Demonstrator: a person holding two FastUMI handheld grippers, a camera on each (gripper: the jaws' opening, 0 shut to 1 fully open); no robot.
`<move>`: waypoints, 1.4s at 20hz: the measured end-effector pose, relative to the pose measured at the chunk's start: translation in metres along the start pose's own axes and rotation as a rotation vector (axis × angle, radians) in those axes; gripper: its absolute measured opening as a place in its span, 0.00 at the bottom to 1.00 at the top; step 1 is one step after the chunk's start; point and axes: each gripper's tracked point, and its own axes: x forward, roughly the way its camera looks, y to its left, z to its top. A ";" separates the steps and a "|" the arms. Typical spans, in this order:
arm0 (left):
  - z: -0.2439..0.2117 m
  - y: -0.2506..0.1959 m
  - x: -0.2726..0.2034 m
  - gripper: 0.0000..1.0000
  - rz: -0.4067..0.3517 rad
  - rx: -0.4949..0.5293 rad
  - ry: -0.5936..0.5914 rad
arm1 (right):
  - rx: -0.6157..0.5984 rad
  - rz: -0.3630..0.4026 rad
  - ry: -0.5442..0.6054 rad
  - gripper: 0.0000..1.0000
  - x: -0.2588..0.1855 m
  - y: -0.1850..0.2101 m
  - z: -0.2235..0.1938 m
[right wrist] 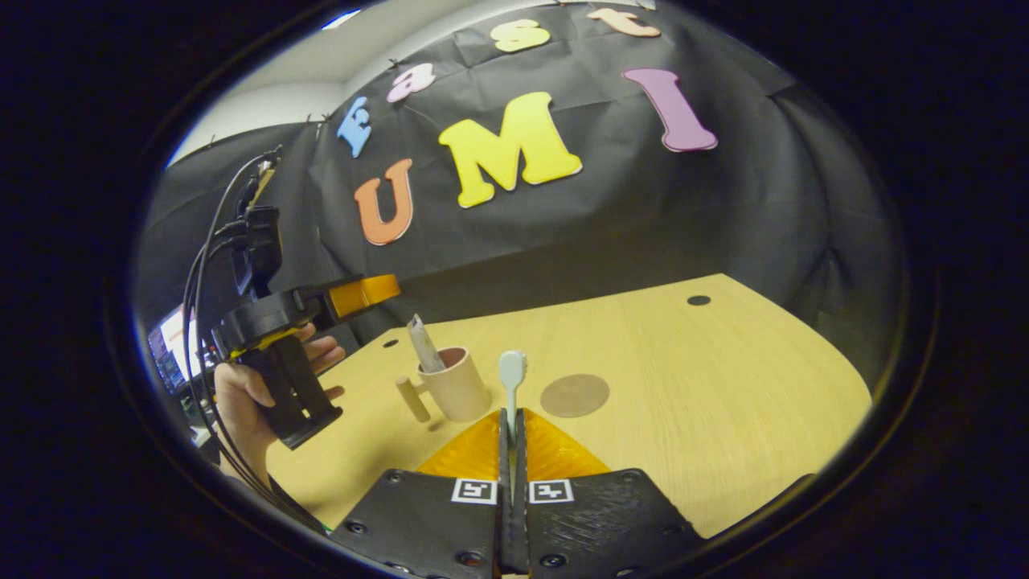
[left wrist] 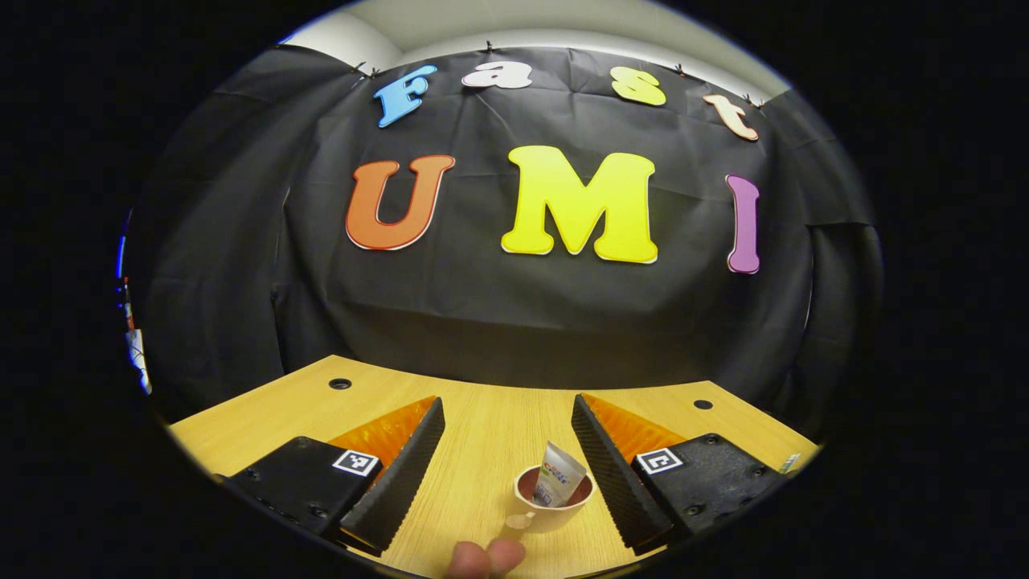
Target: Put the toothbrush and toothpaste on the desktop into the cup, then pick up the cup and place it on the coaster on the desktop.
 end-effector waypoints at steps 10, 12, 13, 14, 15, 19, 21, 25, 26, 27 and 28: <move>-0.006 0.077 -0.057 1.00 0.136 0.006 -0.026 | -0.181 0.159 -0.174 0.00 0.075 0.099 0.096; -0.014 0.089 -0.066 1.00 0.153 0.004 -0.016 | -0.219 0.152 -0.204 0.00 0.086 0.108 0.106; -0.018 0.093 -0.069 1.00 0.157 -0.001 -0.007 | -0.246 0.153 -0.228 0.00 0.093 0.113 0.111; -0.023 0.095 -0.071 0.99 0.156 -0.009 0.007 | -0.265 0.157 -0.245 0.00 0.098 0.119 0.114; -0.028 0.096 -0.073 0.99 0.155 -0.016 0.018 | -0.280 0.161 -0.260 0.00 0.104 0.125 0.115; -0.044 0.104 -0.081 0.98 0.165 -0.029 0.056 | -0.328 0.143 -0.313 0.00 0.123 0.133 0.123; -0.045 0.110 -0.085 0.98 0.173 -0.034 0.061 | -0.321 0.150 -0.335 0.00 0.132 0.134 0.125; -0.050 0.122 -0.086 0.98 0.199 -0.045 0.071 | -0.323 0.142 -0.328 0.00 0.154 0.129 0.118; -0.049 0.123 -0.085 0.98 0.202 -0.044 0.072 | -0.319 0.144 -0.323 0.00 0.156 0.129 0.117; -0.050 0.124 -0.085 0.98 0.204 -0.046 0.076 | -0.313 0.146 -0.319 0.00 0.158 0.128 0.116; -0.051 0.125 -0.084 0.98 0.203 -0.049 0.078 | -0.306 0.146 -0.314 0.00 0.159 0.127 0.115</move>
